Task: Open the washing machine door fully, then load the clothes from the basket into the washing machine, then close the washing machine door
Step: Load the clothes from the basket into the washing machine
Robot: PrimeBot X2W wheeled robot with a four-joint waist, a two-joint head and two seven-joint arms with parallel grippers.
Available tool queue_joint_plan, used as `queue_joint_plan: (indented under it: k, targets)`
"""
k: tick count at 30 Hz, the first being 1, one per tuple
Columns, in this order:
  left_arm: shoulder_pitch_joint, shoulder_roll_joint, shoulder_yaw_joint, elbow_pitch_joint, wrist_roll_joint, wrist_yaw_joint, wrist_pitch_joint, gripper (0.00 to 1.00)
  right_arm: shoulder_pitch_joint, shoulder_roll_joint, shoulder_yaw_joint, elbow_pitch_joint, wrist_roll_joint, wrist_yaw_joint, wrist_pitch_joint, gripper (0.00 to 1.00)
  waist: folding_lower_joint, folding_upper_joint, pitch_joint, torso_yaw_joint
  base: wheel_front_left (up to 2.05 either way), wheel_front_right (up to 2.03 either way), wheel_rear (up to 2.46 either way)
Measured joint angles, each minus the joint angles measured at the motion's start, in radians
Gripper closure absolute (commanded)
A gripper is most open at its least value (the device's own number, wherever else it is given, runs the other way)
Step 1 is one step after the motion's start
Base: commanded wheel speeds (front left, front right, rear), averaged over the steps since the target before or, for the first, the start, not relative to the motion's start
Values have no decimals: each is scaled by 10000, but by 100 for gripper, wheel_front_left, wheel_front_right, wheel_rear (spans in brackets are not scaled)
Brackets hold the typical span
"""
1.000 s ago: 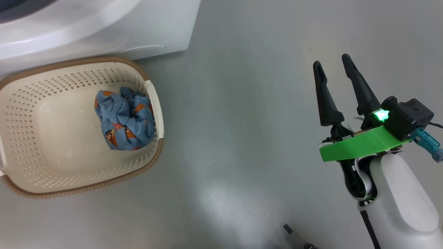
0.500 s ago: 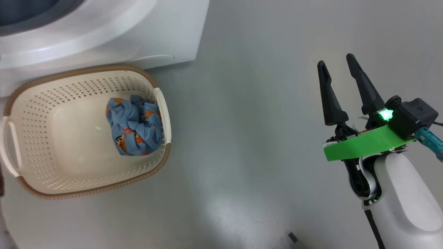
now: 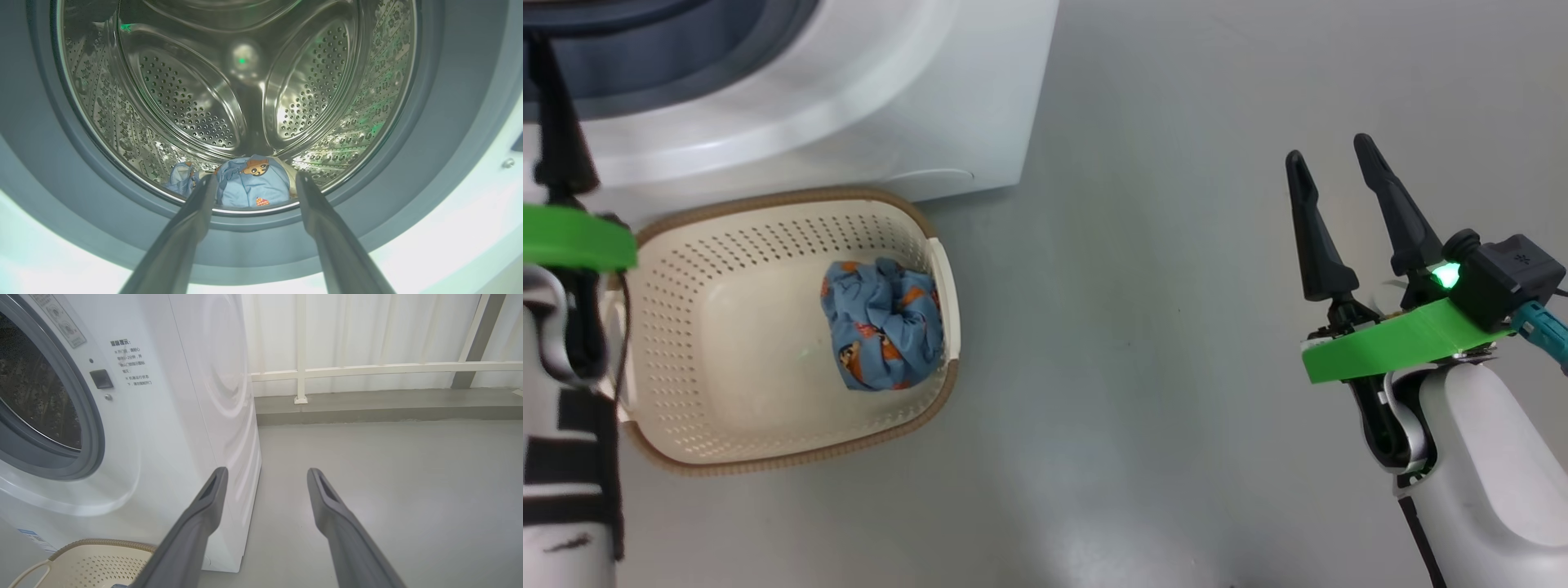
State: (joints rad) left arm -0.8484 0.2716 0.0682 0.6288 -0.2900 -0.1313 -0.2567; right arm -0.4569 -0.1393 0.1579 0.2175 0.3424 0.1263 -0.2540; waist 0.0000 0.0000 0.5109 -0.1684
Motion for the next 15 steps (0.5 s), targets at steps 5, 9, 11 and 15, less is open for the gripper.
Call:
queue_joint_plan:
  k: [5,9,11,15]
  targets:
    - [801,-211,52,-190,0,0,2,0,306,-188,-35,56,0,0,0,0,0,0,-407,153,0,0,0]
    - [1361,-424,61,-401,0,0,2,0,524,-251,-44,100,0,0,0,0,0,0,-749,279,0,0,0]
    - [1663,-460,59,-493,0,0,2,0,658,-303,-46,146,2,0,0,0,0,0,-937,337,0,0,0]
    - [2389,-558,56,-656,27,0,2,0,1055,-443,-59,184,2,0,0,0,0,0,-1353,441,0,0,0]
